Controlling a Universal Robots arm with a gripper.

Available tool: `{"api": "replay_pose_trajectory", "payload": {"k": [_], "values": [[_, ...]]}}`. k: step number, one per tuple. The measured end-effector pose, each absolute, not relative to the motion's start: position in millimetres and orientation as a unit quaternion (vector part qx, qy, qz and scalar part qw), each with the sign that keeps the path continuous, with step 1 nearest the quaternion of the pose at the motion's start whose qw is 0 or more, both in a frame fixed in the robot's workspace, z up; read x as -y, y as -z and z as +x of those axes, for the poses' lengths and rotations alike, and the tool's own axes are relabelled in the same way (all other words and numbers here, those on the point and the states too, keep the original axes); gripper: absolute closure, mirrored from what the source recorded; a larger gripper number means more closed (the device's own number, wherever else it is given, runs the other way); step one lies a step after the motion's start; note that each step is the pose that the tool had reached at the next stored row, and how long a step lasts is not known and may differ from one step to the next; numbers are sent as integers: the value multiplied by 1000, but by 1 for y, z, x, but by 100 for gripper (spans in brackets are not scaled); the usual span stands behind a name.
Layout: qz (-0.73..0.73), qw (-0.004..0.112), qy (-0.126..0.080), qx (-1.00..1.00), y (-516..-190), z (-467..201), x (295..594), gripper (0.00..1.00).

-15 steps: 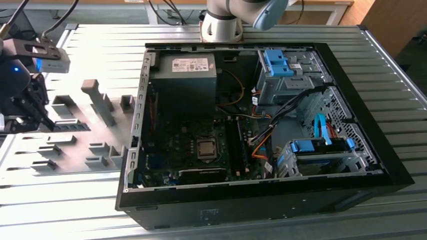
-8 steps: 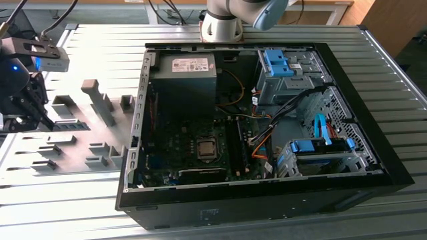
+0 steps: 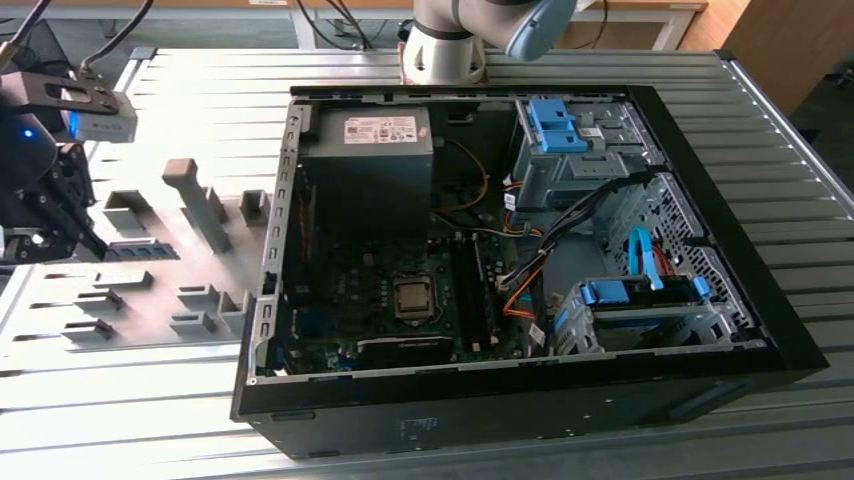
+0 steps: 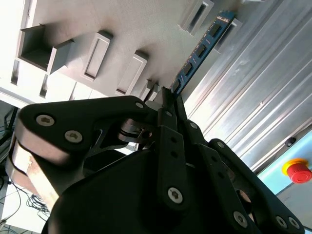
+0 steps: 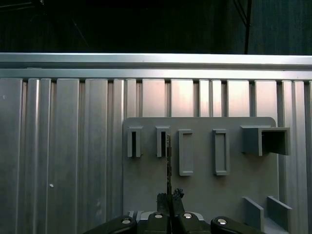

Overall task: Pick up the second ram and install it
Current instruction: 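Pick up the second ram and move it above second insertion slot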

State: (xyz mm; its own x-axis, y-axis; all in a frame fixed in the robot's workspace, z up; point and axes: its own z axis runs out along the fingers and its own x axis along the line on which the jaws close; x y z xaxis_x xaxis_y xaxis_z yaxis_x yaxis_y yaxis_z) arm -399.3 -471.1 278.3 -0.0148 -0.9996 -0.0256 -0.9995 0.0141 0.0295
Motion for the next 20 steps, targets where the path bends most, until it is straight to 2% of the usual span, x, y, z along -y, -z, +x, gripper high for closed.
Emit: {"api": "replay_pose_trajectory", "payload": {"k": [20], "values": [[702, 1, 19, 712, -285, -399, 471, 86]]}}
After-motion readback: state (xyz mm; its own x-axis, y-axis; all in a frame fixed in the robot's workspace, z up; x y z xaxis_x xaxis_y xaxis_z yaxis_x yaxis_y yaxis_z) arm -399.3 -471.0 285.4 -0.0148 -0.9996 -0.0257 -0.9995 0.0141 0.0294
